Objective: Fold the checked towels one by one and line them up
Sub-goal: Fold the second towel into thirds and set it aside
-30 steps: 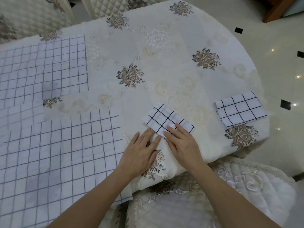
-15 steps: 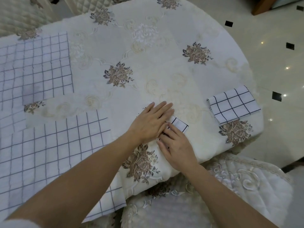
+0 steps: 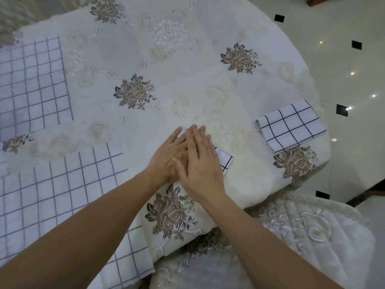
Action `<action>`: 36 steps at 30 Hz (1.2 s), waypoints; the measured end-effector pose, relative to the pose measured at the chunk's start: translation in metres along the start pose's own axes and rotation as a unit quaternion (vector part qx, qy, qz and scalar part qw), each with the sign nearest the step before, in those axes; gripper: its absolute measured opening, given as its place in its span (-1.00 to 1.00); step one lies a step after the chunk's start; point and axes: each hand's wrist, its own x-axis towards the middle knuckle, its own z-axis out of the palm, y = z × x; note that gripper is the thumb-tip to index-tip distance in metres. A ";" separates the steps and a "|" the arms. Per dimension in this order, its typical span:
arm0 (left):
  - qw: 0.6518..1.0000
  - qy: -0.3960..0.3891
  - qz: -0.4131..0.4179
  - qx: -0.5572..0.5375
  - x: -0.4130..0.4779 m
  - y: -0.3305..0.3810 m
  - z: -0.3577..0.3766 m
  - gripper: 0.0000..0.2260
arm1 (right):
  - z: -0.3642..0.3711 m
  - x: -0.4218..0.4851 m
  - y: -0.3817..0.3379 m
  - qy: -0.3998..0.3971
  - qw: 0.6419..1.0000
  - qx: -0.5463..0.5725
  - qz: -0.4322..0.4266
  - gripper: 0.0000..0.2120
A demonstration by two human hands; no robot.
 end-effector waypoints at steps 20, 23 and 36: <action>0.997 0.023 -0.048 -0.047 -0.009 -0.017 0.006 -0.41 | -0.004 -0.045 0.067 -0.083 0.983 -0.161 0.039 -0.17; 0.998 0.026 -0.050 -0.042 -0.009 -0.016 0.007 -0.41 | -0.014 -0.036 0.050 -0.052 0.989 -0.123 0.068 -0.18; 0.997 -0.002 -0.037 -0.063 -0.009 -0.016 -0.001 -0.37 | 0.032 0.023 -0.006 -0.005 0.989 0.107 0.105 -0.28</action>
